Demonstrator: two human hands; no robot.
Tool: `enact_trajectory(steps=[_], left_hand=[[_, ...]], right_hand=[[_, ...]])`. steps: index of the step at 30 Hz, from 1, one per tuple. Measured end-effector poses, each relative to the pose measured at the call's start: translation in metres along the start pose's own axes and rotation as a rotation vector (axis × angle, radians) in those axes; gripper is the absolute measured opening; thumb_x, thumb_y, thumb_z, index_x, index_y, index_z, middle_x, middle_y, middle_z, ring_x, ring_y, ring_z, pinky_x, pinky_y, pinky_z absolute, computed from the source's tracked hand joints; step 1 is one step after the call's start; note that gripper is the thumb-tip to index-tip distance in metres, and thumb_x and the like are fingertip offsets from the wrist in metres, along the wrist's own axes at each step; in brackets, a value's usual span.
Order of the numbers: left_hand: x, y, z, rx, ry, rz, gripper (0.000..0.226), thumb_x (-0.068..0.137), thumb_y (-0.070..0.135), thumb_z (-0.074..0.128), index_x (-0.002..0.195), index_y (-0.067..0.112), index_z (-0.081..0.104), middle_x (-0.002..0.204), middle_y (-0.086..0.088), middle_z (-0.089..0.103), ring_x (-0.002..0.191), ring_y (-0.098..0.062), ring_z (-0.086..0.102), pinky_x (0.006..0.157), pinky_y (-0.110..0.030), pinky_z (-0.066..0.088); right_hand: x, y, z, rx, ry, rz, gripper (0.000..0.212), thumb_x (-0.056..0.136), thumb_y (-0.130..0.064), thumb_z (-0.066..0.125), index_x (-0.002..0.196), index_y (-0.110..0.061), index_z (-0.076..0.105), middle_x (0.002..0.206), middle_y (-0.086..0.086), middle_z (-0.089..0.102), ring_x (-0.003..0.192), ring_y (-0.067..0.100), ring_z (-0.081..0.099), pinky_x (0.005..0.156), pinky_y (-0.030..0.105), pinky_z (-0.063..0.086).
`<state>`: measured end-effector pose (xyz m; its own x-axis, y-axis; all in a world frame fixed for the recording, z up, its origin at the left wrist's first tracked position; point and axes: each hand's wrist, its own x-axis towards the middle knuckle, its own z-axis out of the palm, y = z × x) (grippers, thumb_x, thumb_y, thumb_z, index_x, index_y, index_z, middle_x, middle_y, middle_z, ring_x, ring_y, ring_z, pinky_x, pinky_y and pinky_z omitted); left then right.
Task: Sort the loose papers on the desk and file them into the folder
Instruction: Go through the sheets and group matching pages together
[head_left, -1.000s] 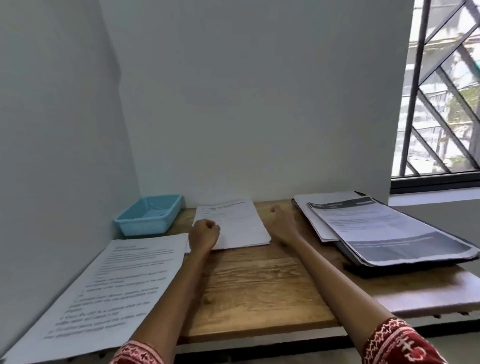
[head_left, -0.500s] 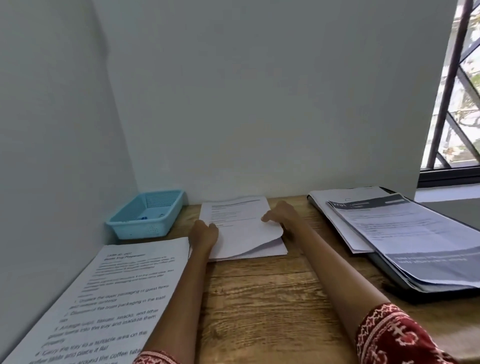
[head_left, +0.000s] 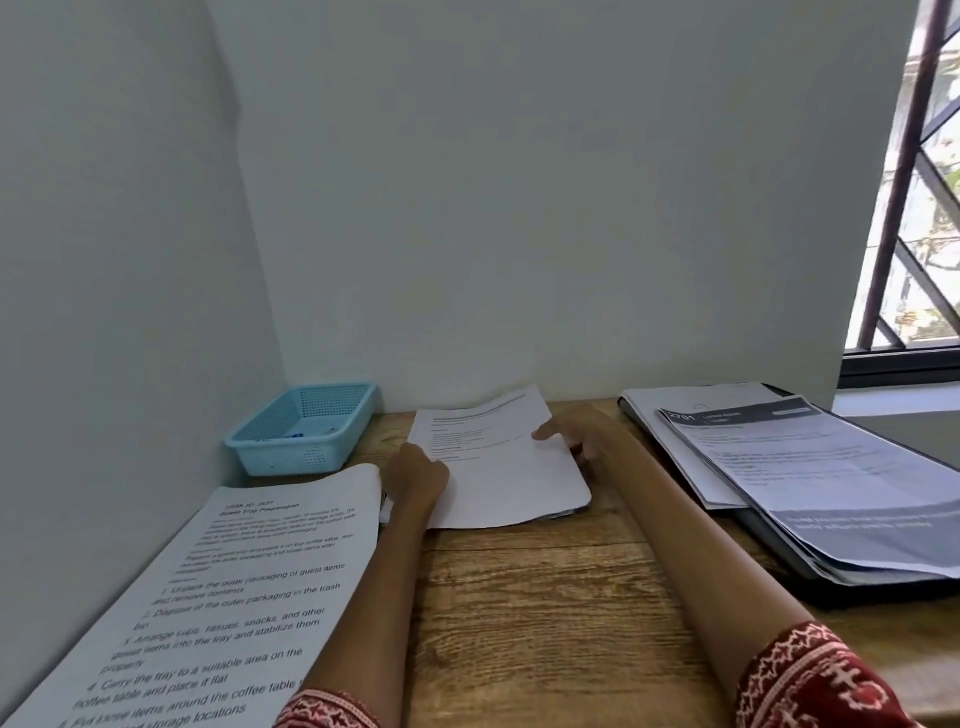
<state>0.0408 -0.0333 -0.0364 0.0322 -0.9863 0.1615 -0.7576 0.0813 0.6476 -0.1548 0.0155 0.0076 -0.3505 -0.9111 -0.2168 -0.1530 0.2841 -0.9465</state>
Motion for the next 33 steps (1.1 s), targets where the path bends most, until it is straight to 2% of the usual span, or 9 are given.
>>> enact_trajectory(steps=[2,5,8,12,16,19,26,30,33], left_hand=[[0.006,0.0,-0.001,-0.014,0.011,-0.025,0.034,0.091,0.015,0.053,0.122,0.001,0.047,0.123,-0.015,0.057,0.112,-0.029,0.054,0.089,-0.032,0.041],[0.009,0.0,0.0,-0.081,0.005,-0.033,0.007,0.09,0.012,0.052,0.088,0.005,0.051,0.109,-0.013,0.06,0.096,-0.026,0.056,0.069,-0.027,0.041],[0.011,-0.004,0.004,-0.076,0.052,0.009,0.032,0.09,0.009,0.052,0.061,0.014,0.038,0.078,-0.003,0.052,0.075,-0.018,0.049,0.049,-0.021,0.029],[0.009,-0.004,0.005,-0.161,0.06,-0.038,0.034,0.091,0.013,0.047,0.058,0.012,0.041,0.062,-0.001,0.046,0.064,-0.017,0.045,0.054,-0.024,0.031],[0.013,-0.001,0.003,-0.563,-0.085,-0.053,0.033,0.098,0.028,0.039,0.1,0.004,0.062,0.104,-0.01,0.062,0.093,-0.023,0.055,0.084,-0.031,0.045],[0.009,0.007,-0.003,-0.879,-0.117,-0.024,0.036,0.099,0.03,0.039,0.128,0.011,0.05,0.127,-0.006,0.056,0.115,-0.024,0.054,0.102,-0.039,0.041],[-0.009,0.034,-0.027,-0.805,0.238,0.469,0.031,0.1,0.008,0.036,0.13,-0.002,0.042,0.12,-0.001,0.049,0.112,-0.017,0.049,0.076,0.0,0.036],[-0.009,0.036,-0.031,-0.827,0.268,0.542,0.035,0.098,0.015,0.043,0.132,0.004,0.038,0.118,-0.002,0.053,0.105,-0.011,0.052,0.079,-0.009,0.043],[-0.012,0.036,-0.033,-0.891,0.281,0.548,0.037,0.097,0.015,0.045,0.132,0.004,0.037,0.115,0.002,0.051,0.102,-0.008,0.052,0.072,0.0,0.043]], right_hand=[[0.007,0.001,-0.002,0.063,-0.027,0.046,0.006,0.088,-0.001,0.062,0.086,-0.003,0.056,0.085,0.011,0.052,0.068,0.019,0.048,0.059,0.026,0.042],[0.009,0.005,-0.008,0.04,-0.064,0.063,0.013,0.092,-0.01,0.06,0.101,-0.001,0.061,0.117,0.016,0.06,0.095,0.026,0.057,0.081,0.031,0.048],[0.005,0.011,-0.012,-0.072,-0.063,0.083,0.041,0.091,-0.006,0.059,0.13,0.005,0.049,0.136,0.018,0.049,0.12,0.03,0.05,0.088,0.034,0.042],[0.007,0.016,-0.022,-0.095,0.02,-0.034,0.041,0.084,0.004,0.064,0.123,0.006,0.054,0.128,0.021,0.056,0.099,0.028,0.055,0.086,0.038,0.046],[0.002,0.014,-0.026,0.147,0.014,-0.314,0.042,0.083,0.005,0.066,0.123,0.004,0.055,0.122,0.014,0.06,0.103,0.029,0.06,0.082,0.035,0.053],[-0.001,0.009,-0.019,0.248,0.015,-0.433,0.037,0.084,0.007,0.063,0.12,0.003,0.056,0.115,0.013,0.061,0.099,0.026,0.06,0.074,0.028,0.055],[0.0,-0.001,-0.017,0.379,0.055,-0.568,0.036,0.082,0.009,0.064,0.117,0.001,0.058,0.096,0.004,0.066,0.086,0.021,0.064,0.072,0.028,0.057],[-0.008,-0.009,-0.019,0.457,0.078,-0.645,0.026,0.08,-0.002,0.071,0.102,-0.013,0.063,0.097,0.003,0.069,0.086,0.017,0.066,0.078,0.03,0.058],[-0.011,-0.012,-0.019,0.514,0.131,-0.705,0.017,0.082,-0.006,0.07,0.097,-0.015,0.065,0.096,0.004,0.069,0.082,0.015,0.066,0.079,0.029,0.057]])
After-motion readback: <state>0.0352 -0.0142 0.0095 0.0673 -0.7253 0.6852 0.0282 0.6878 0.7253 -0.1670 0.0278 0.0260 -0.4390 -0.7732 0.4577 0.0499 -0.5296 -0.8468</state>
